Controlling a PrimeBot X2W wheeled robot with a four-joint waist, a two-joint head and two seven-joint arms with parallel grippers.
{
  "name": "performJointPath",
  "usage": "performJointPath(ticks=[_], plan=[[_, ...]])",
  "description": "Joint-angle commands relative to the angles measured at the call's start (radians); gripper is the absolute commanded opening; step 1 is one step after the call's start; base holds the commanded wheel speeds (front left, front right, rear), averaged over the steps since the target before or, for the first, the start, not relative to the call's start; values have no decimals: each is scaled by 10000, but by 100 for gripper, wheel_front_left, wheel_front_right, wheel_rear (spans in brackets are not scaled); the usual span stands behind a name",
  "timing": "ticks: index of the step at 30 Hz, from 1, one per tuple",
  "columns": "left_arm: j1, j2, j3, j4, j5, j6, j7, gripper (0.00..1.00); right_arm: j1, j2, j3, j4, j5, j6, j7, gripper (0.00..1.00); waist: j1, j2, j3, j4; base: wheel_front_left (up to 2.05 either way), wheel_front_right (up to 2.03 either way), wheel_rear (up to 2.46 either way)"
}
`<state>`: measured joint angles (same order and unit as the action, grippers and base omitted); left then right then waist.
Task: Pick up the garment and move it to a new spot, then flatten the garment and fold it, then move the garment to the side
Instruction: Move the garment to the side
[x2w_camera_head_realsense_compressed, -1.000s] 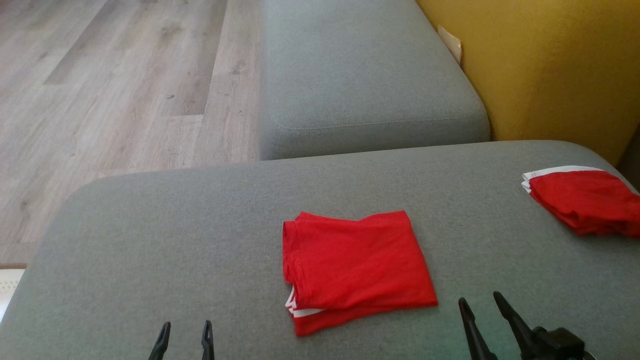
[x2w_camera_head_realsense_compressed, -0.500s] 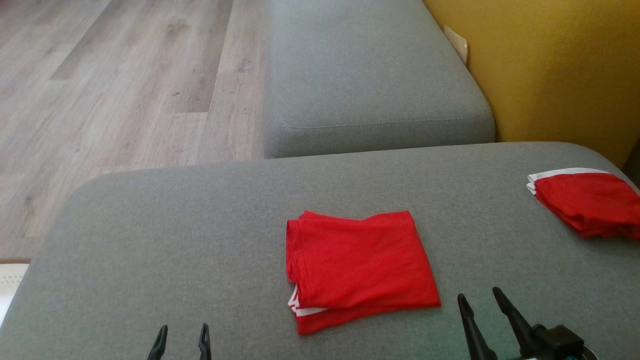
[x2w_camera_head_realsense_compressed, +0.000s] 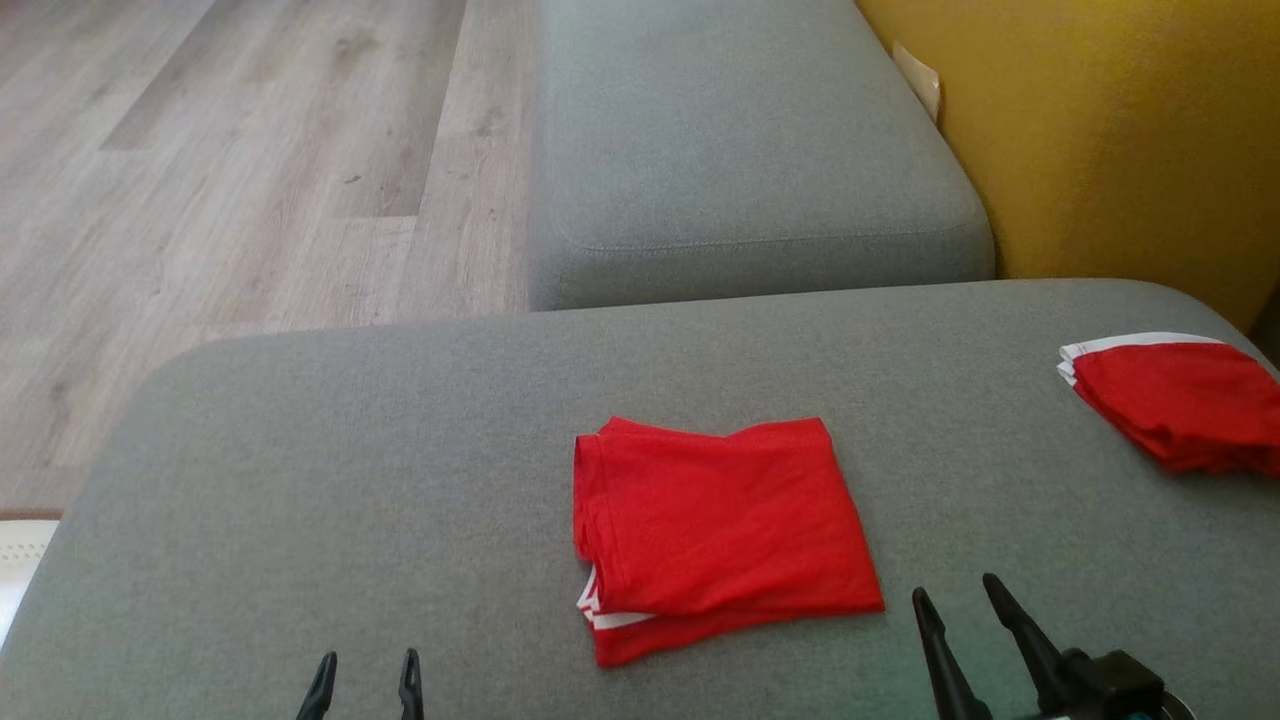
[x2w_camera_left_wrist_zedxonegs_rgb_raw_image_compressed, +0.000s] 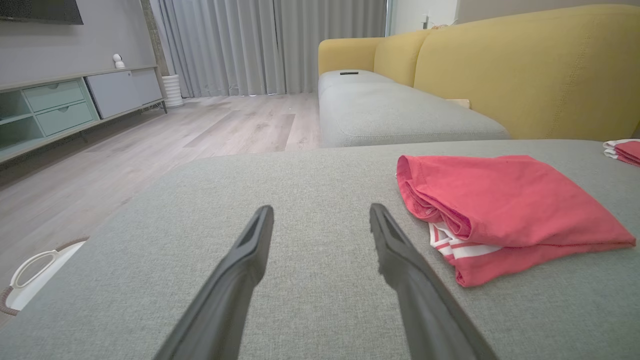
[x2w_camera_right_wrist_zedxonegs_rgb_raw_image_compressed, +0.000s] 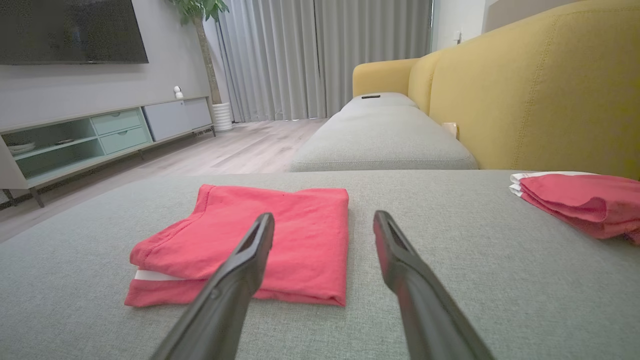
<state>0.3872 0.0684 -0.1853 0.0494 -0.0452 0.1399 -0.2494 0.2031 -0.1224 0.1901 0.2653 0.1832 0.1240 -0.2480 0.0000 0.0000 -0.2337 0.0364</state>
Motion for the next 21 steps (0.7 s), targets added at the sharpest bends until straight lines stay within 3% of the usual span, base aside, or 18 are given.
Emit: performJointPath(ticks=[1, 11, 21], plan=[[-419, -122, 341, -322, 101, -13, -124, 100, -365, -66, 240, -274, -50, 67, -137, 100, 0, 0, 10, -4, 0, 0, 0], [-525, -148, 349, -372, 82, -12, -124, 100, -430, -351, 446, -174, 160, 67, -137, 100, 0, 0, 285, 47, 0, 0, 0], [-1094, -163, 77, -573, 211, -113, -124, 100, -1139, -813, 417, -138, 404, 67, -137, 100, 0, 0, 1379, 353, 0, 0, 0]])
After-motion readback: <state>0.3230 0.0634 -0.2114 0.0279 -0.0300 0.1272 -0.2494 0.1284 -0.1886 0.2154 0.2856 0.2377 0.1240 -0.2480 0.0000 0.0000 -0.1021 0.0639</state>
